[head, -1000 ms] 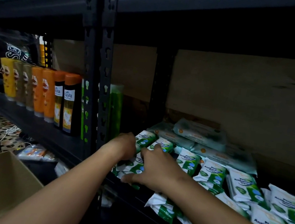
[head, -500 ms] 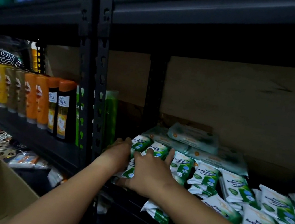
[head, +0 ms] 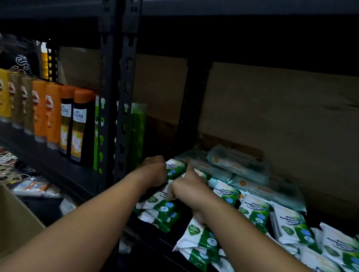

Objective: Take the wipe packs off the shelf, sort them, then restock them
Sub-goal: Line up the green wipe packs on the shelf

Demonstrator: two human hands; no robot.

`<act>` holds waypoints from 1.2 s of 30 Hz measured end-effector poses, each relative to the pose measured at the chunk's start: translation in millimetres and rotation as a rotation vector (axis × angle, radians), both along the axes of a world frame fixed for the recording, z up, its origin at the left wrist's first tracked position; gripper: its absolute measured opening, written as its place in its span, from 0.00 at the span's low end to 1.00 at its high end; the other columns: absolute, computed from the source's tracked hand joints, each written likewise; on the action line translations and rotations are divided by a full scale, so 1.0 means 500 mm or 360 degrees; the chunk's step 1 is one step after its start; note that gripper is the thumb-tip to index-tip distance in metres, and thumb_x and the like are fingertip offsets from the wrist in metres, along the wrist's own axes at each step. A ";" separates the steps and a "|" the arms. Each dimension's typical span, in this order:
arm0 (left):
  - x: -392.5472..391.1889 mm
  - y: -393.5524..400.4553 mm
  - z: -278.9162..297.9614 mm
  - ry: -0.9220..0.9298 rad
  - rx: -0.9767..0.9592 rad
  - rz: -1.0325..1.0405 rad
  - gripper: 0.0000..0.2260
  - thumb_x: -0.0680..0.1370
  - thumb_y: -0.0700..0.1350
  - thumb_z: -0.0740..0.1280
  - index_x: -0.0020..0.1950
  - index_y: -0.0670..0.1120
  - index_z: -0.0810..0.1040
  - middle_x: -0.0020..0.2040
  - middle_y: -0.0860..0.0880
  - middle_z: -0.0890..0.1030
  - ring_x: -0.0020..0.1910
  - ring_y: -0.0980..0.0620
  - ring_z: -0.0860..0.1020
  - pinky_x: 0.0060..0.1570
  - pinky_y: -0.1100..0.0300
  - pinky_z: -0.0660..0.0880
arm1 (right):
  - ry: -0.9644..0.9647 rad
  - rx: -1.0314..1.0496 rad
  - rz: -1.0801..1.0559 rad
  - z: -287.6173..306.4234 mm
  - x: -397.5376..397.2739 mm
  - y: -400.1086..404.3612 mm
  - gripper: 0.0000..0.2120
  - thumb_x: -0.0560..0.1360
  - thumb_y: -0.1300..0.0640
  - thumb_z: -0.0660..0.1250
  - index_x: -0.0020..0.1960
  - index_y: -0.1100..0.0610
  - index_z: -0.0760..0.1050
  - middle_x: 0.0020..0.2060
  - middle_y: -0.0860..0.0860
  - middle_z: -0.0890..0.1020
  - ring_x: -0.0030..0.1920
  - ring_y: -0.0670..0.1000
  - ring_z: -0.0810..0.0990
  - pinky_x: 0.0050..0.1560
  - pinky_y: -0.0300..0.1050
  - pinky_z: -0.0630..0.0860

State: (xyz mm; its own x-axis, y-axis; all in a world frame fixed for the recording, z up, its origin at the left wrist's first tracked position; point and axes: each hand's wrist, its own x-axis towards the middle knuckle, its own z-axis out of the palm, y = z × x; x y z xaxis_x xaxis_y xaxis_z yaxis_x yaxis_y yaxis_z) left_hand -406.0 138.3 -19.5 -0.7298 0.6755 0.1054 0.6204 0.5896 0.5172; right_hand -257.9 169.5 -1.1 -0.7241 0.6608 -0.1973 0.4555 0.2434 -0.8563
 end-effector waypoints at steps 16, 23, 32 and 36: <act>-0.012 0.013 0.000 -0.0224 -0.0072 0.0078 0.21 0.77 0.52 0.70 0.62 0.39 0.78 0.61 0.39 0.80 0.58 0.41 0.80 0.44 0.58 0.71 | 0.0172 -0.0239 -0.0101 0.006 -0.014 -0.005 0.17 0.68 0.77 0.69 0.42 0.59 0.67 0.46 0.59 0.73 0.53 0.62 0.74 0.57 0.54 0.79; 0.006 0.002 0.003 -0.0286 -0.0089 0.0003 0.22 0.78 0.53 0.68 0.64 0.39 0.77 0.62 0.39 0.80 0.59 0.41 0.79 0.46 0.59 0.72 | 0.0176 -0.0111 -0.0044 0.007 -0.002 -0.028 0.44 0.65 0.68 0.79 0.76 0.59 0.63 0.66 0.59 0.73 0.67 0.60 0.73 0.64 0.53 0.77; 0.003 -0.005 0.010 -0.0197 -0.0170 0.0041 0.25 0.80 0.55 0.67 0.67 0.36 0.75 0.64 0.38 0.79 0.61 0.41 0.79 0.46 0.58 0.72 | -0.0527 0.0954 0.0442 -0.016 0.006 -0.082 0.71 0.65 0.53 0.83 0.77 0.51 0.23 0.79 0.60 0.56 0.79 0.66 0.52 0.73 0.62 0.66; 0.008 -0.007 0.008 -0.0159 -0.0102 0.0126 0.27 0.81 0.54 0.66 0.69 0.34 0.70 0.64 0.37 0.77 0.63 0.41 0.78 0.49 0.56 0.73 | -0.0394 0.1075 0.0442 -0.030 0.005 -0.073 0.71 0.67 0.49 0.81 0.75 0.53 0.20 0.66 0.61 0.73 0.66 0.64 0.72 0.62 0.56 0.76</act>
State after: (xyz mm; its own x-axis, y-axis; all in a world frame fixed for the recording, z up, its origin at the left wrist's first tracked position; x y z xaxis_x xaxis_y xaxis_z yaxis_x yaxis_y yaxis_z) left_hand -401.8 134.9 -15.7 -0.7858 0.6183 -0.0123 0.5177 0.6686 0.5337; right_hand -255.4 132.8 -16.2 -0.8684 0.4958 0.0064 0.4601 0.8105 -0.3624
